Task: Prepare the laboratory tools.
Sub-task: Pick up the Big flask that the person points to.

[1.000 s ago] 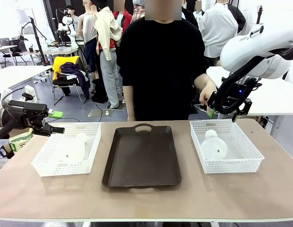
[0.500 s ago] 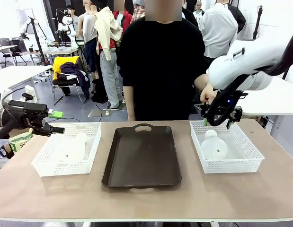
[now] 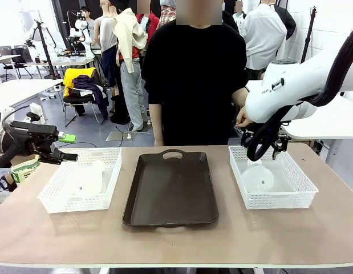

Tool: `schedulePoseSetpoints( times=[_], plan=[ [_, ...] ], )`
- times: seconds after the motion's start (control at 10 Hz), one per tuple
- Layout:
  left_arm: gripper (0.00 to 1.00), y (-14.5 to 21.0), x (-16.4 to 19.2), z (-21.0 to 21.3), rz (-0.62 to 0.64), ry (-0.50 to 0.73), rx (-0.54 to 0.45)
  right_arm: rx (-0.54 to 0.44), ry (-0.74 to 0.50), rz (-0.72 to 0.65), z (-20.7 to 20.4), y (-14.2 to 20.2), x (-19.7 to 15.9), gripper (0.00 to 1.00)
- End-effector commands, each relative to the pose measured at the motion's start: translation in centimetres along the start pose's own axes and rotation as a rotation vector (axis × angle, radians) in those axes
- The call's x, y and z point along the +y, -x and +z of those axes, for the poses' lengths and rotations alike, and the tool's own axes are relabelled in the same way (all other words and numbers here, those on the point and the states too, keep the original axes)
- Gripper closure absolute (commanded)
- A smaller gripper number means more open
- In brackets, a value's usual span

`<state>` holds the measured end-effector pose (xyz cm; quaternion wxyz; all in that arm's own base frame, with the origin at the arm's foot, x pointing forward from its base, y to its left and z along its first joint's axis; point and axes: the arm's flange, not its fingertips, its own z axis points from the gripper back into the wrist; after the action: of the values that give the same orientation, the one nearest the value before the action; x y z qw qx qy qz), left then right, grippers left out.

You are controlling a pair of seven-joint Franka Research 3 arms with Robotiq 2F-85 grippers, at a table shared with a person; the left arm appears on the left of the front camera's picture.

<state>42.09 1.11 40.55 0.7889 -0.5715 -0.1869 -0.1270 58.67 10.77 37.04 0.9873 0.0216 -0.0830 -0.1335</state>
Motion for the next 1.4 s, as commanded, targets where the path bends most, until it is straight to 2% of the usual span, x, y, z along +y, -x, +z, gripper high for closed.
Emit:
schedulePoseSetpoints(
  times=[0.0,0.3,1.1,1.2,1.3],
  plan=[
    [0.0,0.0,-0.1,0.2,-0.004,0.008,-0.005,-0.04,0.006,-0.064,-1.2,-0.1,0.7,0.0],
    [0.0,0.0,-0.1,0.2,-0.004,0.008,-0.005,-0.049,0.037,-0.163,-2.7,-0.6,0.8,0.0],
    [0.0,0.0,-0.1,0.2,-0.004,0.008,-0.005,-0.03,0.118,-0.168,-5.6,-1.7,2.8,0.0],
    [0.0,0.0,-0.1,0.2,-0.004,0.008,-0.005,-0.021,0.12,-0.166,-5.8,-1.6,2.7,0.03],
    [0.0,0.0,-0.1,0.2,-0.004,0.008,-0.005,-0.019,0.121,-0.162,-5.8,-1.6,2.7,0.14]
  ],
)
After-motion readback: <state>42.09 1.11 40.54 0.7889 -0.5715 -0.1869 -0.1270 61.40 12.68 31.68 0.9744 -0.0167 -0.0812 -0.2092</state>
